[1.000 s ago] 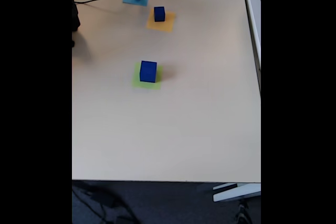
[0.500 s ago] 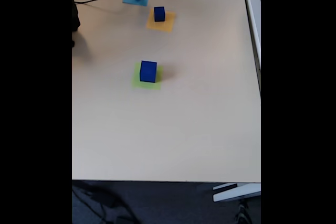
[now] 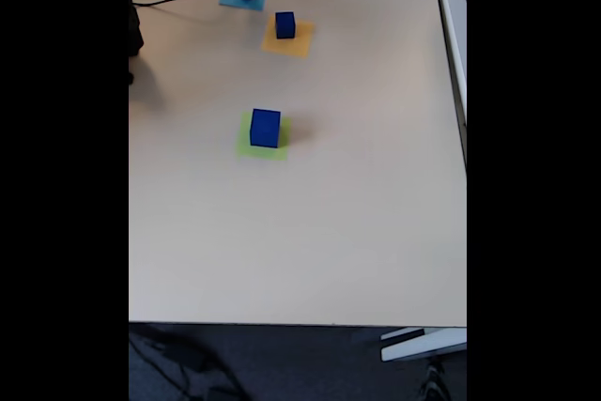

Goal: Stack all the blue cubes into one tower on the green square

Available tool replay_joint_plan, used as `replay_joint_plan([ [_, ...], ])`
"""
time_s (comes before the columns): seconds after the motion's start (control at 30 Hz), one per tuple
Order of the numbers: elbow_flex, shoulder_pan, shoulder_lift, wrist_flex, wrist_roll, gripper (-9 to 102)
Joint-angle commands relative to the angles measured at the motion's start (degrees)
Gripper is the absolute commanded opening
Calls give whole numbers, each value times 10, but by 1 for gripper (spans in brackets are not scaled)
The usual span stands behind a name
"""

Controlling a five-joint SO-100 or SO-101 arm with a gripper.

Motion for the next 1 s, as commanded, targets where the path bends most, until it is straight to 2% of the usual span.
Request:
replay_joint_plan([
  [0.0,-31,0,20,2,2,4],
  [0.57,-59,4,24,35,-9,8],
  [0.67,-71,5,24,47,-13,12],
  [0.97,-156,34,24,109,-83,18],
])
